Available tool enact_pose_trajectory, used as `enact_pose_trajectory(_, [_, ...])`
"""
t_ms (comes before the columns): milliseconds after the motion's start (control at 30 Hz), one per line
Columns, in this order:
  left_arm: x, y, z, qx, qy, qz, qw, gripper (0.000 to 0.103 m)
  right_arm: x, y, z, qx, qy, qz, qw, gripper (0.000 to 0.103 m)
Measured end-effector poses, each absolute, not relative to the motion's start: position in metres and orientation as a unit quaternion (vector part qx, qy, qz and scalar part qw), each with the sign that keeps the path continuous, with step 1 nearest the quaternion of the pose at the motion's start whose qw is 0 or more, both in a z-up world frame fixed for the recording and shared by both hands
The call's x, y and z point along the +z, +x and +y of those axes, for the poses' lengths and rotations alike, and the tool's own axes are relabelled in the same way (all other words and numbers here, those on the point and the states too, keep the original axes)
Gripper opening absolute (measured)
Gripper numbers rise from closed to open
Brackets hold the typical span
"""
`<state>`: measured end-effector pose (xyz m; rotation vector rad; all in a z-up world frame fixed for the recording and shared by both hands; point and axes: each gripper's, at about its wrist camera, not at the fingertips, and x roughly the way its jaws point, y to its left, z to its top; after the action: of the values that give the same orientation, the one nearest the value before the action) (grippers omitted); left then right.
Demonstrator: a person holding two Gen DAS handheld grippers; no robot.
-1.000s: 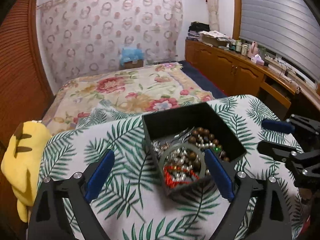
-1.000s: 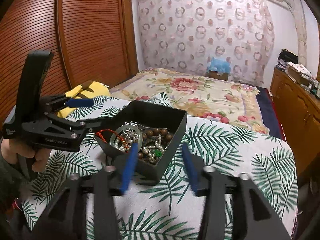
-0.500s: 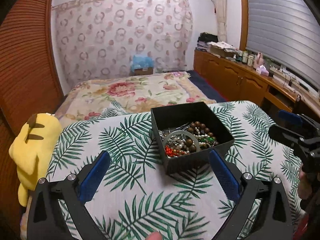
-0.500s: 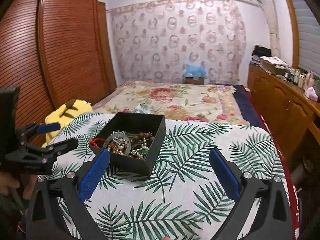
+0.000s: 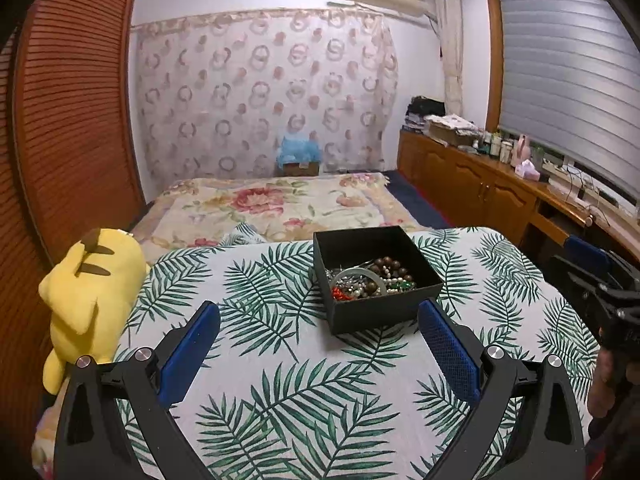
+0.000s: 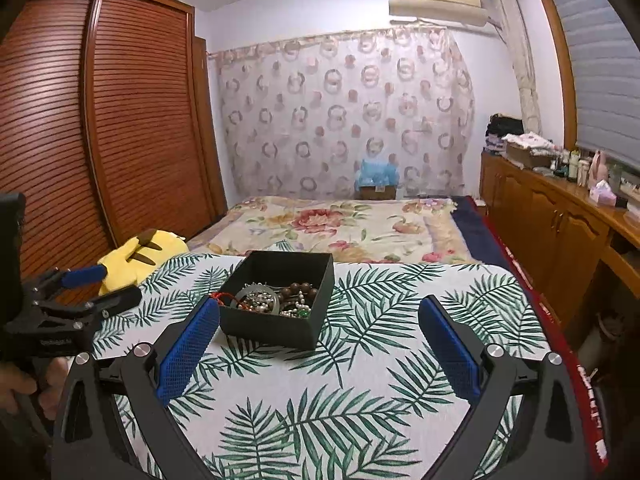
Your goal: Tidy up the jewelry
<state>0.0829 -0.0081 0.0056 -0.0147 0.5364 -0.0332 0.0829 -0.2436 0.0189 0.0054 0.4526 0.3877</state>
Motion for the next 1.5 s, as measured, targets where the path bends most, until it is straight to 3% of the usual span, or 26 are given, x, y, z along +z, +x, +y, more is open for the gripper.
enact_pose_trajectory(1500, [0.0064,0.0726,-0.0095,-0.01,-0.001,0.263,0.965,0.095,0.01,0.0785,-0.2413,0.187,0.008,0.225,0.956,0.1])
